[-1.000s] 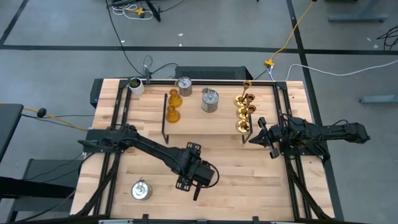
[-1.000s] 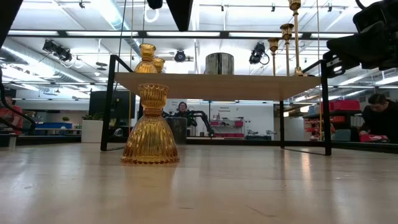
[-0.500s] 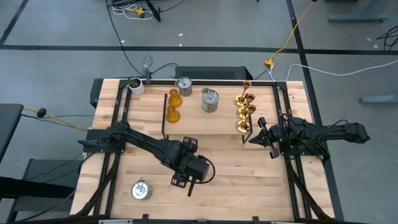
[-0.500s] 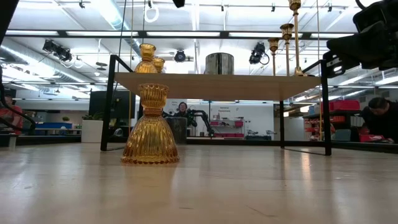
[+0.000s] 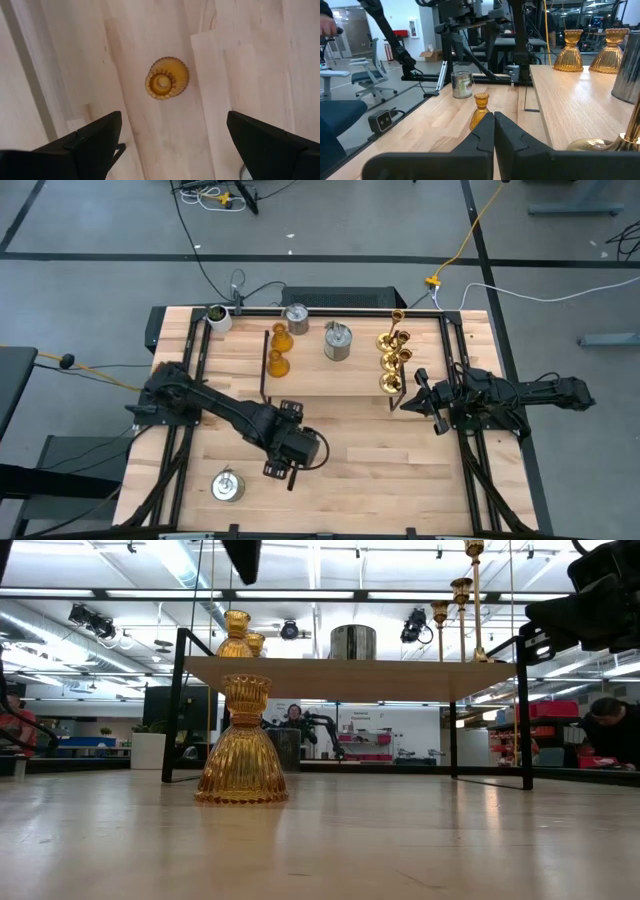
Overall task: Pick & Place candle stick holders
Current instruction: Put the glass candle holder on the shelf aligned with the other glass candle holder
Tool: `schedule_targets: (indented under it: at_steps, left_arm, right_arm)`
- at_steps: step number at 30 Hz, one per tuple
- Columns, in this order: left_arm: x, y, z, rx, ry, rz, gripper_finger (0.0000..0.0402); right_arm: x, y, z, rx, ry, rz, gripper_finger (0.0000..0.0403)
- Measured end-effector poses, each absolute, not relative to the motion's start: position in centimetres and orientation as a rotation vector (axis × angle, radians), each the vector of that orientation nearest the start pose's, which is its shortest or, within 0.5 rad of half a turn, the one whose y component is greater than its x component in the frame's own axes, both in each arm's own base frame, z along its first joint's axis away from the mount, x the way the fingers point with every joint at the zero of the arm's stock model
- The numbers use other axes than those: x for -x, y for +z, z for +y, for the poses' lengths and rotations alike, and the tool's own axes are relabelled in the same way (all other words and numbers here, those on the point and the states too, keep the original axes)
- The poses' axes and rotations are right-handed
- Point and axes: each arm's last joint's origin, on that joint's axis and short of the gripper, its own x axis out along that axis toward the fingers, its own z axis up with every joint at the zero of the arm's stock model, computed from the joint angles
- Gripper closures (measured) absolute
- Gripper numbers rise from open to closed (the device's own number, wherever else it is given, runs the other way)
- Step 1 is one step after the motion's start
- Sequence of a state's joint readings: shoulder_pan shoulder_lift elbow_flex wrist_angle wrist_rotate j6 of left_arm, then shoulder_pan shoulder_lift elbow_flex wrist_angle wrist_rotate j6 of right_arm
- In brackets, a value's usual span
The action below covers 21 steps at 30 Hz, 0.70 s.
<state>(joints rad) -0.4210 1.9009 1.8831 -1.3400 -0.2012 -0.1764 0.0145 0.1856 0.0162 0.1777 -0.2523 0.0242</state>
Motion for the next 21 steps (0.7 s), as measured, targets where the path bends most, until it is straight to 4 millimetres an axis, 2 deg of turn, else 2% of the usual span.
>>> schedule_targets:
  at_steps: [3, 11, 21]
  left_arm:
    - [-33.1, 31.2, -14.3, -0.257, -0.073, 1.275, 0.0031]
    - [-30.9, 29.8, -14.9, -0.248, -0.132, 1.167, 0.0031]
    - [-29.9, 28.4, -14.3, -0.193, -0.177, 1.102, 0.0038]
  right_arm:
    - [-10.8, 17.1, 0.9, -0.023, 0.267, -0.005, 0.0389]
    - [-10.8, 17.1, 0.9, -0.023, 0.267, -0.004, 0.0389]
    - [-10.8, 17.1, 0.9, -0.023, 0.266, -0.004, 0.0389]
